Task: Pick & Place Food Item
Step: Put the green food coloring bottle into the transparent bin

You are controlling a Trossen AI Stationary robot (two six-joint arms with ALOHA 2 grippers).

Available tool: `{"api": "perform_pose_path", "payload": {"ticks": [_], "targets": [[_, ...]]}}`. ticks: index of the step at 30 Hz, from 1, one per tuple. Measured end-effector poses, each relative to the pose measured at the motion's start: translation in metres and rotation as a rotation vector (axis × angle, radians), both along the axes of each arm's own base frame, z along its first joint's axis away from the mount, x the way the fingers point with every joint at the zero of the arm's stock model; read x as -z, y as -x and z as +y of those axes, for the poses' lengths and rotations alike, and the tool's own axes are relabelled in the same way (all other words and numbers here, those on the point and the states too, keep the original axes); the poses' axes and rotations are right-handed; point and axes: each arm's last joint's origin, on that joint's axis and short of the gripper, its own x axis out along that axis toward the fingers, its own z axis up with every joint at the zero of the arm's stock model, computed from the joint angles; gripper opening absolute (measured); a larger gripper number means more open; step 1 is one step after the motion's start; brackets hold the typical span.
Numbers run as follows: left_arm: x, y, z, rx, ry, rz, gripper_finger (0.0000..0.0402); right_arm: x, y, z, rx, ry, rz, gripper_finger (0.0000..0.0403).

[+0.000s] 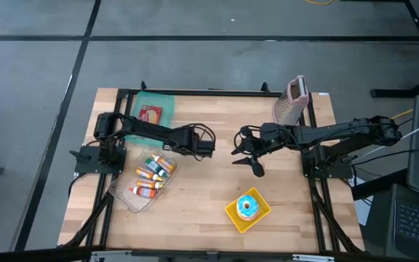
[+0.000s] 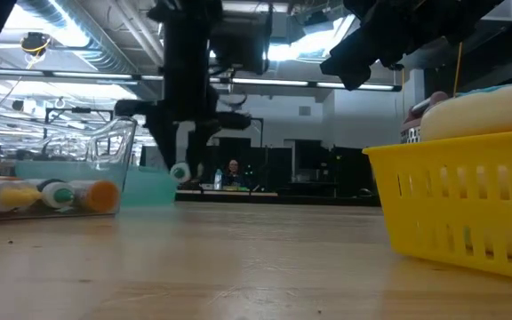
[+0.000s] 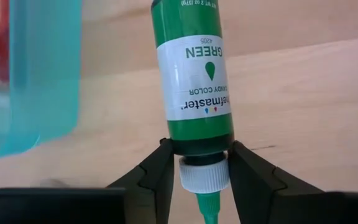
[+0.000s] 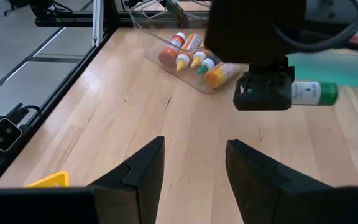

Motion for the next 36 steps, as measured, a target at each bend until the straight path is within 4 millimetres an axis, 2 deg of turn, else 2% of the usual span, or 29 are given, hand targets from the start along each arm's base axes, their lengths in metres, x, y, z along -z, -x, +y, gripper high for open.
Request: {"api": "perform_pose_path", "payload": {"ticks": [12, 16, 20, 25, 28, 31, 36], "targets": [[-0.046, -0.024, -0.011, 0.188, -0.141, -0.089, 0.0112, 0.001, 0.000, 0.000, 0.000, 0.001, 0.009, 0.0168], [-0.064, -0.024, -0.022, 0.253, -0.140, -0.072, 0.0094, 0.002, 0.001, 0.000, -0.004, 0.008, 0.022, 0.0168], [-0.080, -0.017, -0.038, 0.287, -0.108, -0.013, 0.0057, 0.003, 0.001, 0.000, -0.010, 0.020, 0.025, 0.0168], [-0.087, -0.015, -0.054, 0.351, -0.068, -0.014, 0.0032, 0.002, 0.001, 0.000, -0.011, 0.020, 0.015, 0.0168], [-0.087, -0.022, -0.058, 0.415, -0.052, -0.057, 0.0045, 0.001, 0.001, 0.000, -0.010, 0.019, 0.010, 0.0168], [-0.087, -0.032, -0.057, 0.451, -0.109, -0.122, 0.0074, 0.001, 0.001, 0.000, -0.009, 0.018, 0.008, 0.0168], [-0.082, -0.046, -0.037, 0.419, -0.238, -0.152, 0.0135, -0.002, -0.001, 0.001, -0.009, 0.013, -0.027, 0.0168]]}}
